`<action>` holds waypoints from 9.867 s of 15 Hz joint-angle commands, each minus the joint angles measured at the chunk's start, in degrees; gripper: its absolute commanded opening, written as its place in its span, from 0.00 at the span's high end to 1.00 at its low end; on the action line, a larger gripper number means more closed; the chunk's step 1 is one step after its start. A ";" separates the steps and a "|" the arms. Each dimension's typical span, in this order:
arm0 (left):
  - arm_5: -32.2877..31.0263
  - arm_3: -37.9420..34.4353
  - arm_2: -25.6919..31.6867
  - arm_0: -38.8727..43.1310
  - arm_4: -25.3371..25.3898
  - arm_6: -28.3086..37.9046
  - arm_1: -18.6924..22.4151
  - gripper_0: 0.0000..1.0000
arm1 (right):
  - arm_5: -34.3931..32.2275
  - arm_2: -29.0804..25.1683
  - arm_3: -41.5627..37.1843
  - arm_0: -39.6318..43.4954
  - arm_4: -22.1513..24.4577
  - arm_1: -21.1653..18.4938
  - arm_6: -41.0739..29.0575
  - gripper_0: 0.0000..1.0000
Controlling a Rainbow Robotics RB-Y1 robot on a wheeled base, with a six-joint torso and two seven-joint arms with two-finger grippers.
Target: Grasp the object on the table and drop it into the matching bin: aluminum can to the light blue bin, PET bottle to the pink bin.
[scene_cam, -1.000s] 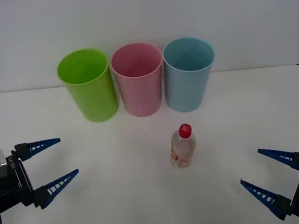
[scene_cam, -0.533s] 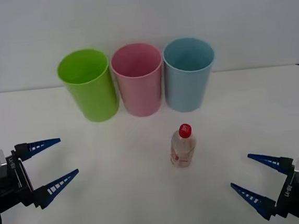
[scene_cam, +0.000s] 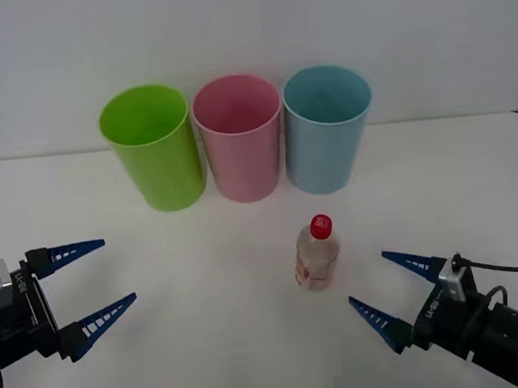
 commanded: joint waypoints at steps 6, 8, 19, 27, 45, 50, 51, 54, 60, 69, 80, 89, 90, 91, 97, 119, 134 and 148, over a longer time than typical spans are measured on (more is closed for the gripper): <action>0.00 0.00 0.00 0.00 0.00 0.00 0.00 0.00 | 14.60 11.90 0.00 -3.88 2.18 0.00 2.53 0.00; 0.00 0.00 0.00 0.00 0.00 0.00 0.00 0.00 | 16.89 14.19 2.20 -5.37 2.00 0.00 2.71 0.00; 0.00 0.00 0.00 0.00 0.00 0.00 0.00 0.00 | 20.05 16.21 8.00 -8.36 -1.69 4.22 10.09 0.00; 0.00 0.00 0.00 0.00 0.00 0.00 0.00 0.00 | 19.00 16.91 12.13 -8.54 -11.01 4.22 18.09 0.00; 0.00 0.00 0.00 0.00 0.00 0.00 0.00 0.00 | 19.08 17.53 12.22 -9.33 -14.43 4.84 22.92 1.00; 0.00 0.00 0.00 0.00 0.00 0.00 0.00 0.00 | 17.59 17.53 11.95 -9.24 -16.72 4.49 23.45 1.00; 0.00 0.00 0.00 0.00 0.00 0.00 0.00 0.00 | 17.59 17.53 10.64 -9.24 -17.07 3.87 23.18 1.00; 0.00 0.00 0.00 0.00 0.00 0.00 0.00 0.00 | 17.68 17.53 4.83 -8.19 -18.39 1.58 22.22 1.00; 0.00 0.00 0.00 0.00 0.00 0.00 0.00 0.00 | 24.27 20.60 -15.73 -3.44 -18.39 -6.33 13.87 1.00; 0.00 0.00 0.00 0.00 0.00 0.00 0.00 0.00 | 34.47 23.07 -28.74 -9.50 -4.68 -7.64 -6.87 1.00; 0.00 0.00 0.00 0.00 0.00 0.00 0.00 0.00 | 37.10 21.13 -7.38 -35.52 13.78 4.13 -26.03 1.00; 0.00 0.00 0.00 0.00 0.00 0.00 0.00 0.00 | 42.11 21.31 15.82 -53.54 14.22 6.95 -26.12 1.00; 0.00 0.00 0.00 0.00 0.00 0.00 0.00 0.00 | 42.20 21.22 17.23 -54.50 14.22 7.03 -26.21 1.00; 0.00 0.00 0.00 0.00 0.00 0.00 0.00 0.00 | 42.46 21.31 18.99 -55.65 14.22 7.12 -26.21 1.00; 0.00 0.00 0.00 0.00 0.00 0.00 0.00 0.00 | 42.64 21.57 22.32 -56.26 14.22 7.12 -26.47 1.00; 0.00 0.00 0.00 0.00 0.00 0.00 0.00 0.00 | 42.99 22.01 22.32 -56.35 14.48 7.21 -25.24 0.00; 0.00 0.00 0.00 0.00 0.00 0.00 0.00 0.00 | 19.88 13.57 -21.88 -19.61 -9.07 -15.99 -24.89 0.00; 0.00 0.00 0.00 0.00 0.00 0.00 0.00 0.00 | -15.46 -6.90 -24.52 2.27 -5.21 -9.14 -21.64 0.00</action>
